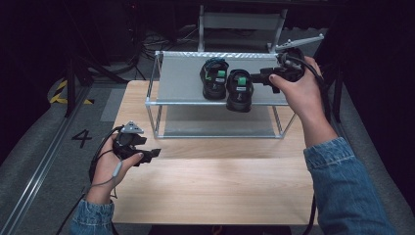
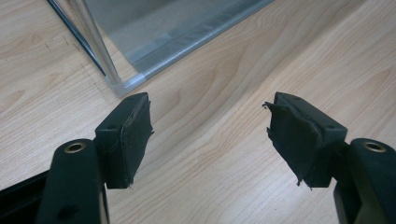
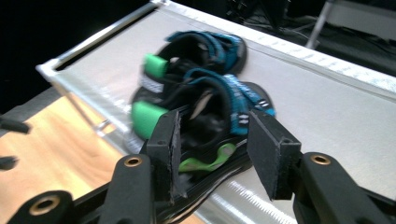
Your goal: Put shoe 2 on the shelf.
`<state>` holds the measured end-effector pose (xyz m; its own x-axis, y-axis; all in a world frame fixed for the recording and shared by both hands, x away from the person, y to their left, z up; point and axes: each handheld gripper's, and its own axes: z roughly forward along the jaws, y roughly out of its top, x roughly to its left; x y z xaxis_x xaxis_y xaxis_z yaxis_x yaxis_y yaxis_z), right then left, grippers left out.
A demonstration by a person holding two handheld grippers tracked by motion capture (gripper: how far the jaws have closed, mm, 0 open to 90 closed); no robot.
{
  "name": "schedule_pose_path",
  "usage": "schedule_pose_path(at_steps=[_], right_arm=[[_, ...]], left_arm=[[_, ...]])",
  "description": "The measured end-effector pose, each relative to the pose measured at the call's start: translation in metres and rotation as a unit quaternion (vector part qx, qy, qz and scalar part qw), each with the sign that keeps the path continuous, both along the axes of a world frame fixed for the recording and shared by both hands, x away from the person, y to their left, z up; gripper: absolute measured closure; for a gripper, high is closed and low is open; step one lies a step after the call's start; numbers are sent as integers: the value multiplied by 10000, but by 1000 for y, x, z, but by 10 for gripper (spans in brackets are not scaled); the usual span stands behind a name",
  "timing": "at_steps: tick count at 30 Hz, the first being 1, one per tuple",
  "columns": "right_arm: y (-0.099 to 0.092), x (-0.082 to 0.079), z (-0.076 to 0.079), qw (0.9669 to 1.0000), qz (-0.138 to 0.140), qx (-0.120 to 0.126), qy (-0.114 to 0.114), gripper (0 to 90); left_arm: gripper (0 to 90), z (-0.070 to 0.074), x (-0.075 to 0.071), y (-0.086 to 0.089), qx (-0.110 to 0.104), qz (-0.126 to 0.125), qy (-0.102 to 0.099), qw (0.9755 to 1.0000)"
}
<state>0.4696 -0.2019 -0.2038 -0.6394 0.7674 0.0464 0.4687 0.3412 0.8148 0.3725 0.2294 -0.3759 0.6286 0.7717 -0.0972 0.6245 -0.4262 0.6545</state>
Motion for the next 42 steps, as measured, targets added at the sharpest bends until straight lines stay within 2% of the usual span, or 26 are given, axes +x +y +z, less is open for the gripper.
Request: schedule_pose_path(at_steps=[6,10,11,13,16,26,30,33,35,36,40,42], right_arm=[[6,-31,0,9995,294,-93,-8,563],[11,-42,-7,9988,450,-181,40,578],[14,-48,-14,9980,570,-244,113,620],[15,-50,-17,9976,615,-285,169,636],[20,-54,-33,9961,745,-339,321,691],[29,-47,-61,9949,788,-339,525,754],[29,-43,-66,9953,749,-345,514,808],[27,-39,-66,9956,718,-230,554,852],[26,-38,-67,9958,721,-286,485,889],[26,-38,-67,9958,721,-286,485,889],[24,-33,-66,9977,536,-331,242,900],[23,-31,-66,9979,515,-323,226,900]], left_arm=[[304,0,0,-1,19,-4,-21,10000],[302,0,-1,-1,1,-9,-22,10000],[300,1,0,0,25,-37,-44,10000],[299,1,-1,0,-12,-22,-13,10000],[298,1,-1,1,-27,-7,-26,10000],[298,0,0,1,-28,10,8,10000],[298,-1,0,2,-4,-8,-2,10000],[298,-1,1,2,-5,-8,2,10000],[298,-1,0,2,-4,-6,7,10000],[297,-1,0,2,-4,-6,7,10000],[296,-1,1,2,9,-16,-22,10000],[297,-1,0,2,-8,-10,6,10000]])
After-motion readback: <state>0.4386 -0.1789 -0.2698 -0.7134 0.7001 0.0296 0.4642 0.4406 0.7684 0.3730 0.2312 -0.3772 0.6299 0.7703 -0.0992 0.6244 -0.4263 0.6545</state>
